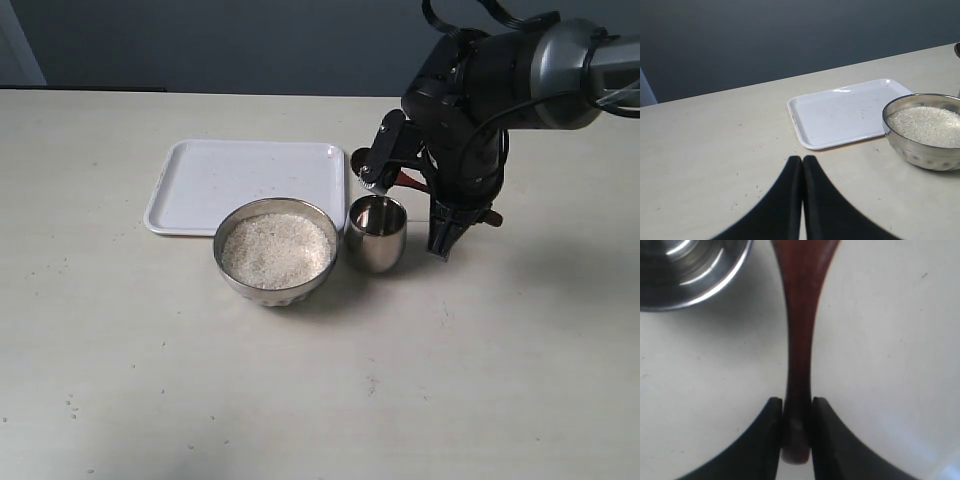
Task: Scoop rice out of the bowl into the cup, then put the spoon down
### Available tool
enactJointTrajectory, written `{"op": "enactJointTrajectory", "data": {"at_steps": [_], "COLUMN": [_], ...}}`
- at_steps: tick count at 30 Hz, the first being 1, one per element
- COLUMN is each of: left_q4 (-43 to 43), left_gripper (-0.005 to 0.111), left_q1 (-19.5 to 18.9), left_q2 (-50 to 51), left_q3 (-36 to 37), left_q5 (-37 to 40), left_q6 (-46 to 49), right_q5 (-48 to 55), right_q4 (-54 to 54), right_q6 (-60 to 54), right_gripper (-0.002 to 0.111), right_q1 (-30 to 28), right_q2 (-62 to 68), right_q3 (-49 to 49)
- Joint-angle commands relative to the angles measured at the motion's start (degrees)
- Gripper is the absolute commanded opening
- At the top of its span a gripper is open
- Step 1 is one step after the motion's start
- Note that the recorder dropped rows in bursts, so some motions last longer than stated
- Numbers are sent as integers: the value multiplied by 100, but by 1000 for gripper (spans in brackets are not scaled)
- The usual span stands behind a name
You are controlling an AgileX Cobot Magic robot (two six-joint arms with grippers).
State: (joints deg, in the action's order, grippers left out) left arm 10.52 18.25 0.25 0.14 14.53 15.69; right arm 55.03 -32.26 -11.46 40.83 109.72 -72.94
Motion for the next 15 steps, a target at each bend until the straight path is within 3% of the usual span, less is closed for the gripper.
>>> {"op": "enactJointTrajectory", "data": {"at_steps": [1,15], "left_q4": [4,4], "left_gripper": [1,1], "left_q1": [13,13], "left_q2": [-25,-25], "left_q3": [-14,-14], "left_q5": [-85,-85], "left_q6": [-13,-13], "right_q5": [-96,-205], "right_q4": [-85,-316], "right_q6": [112,405], "right_gripper": [-1,-1], "right_q1": [-23,-23], "right_q2": [-17,-17], "right_q3": [196,313]}}
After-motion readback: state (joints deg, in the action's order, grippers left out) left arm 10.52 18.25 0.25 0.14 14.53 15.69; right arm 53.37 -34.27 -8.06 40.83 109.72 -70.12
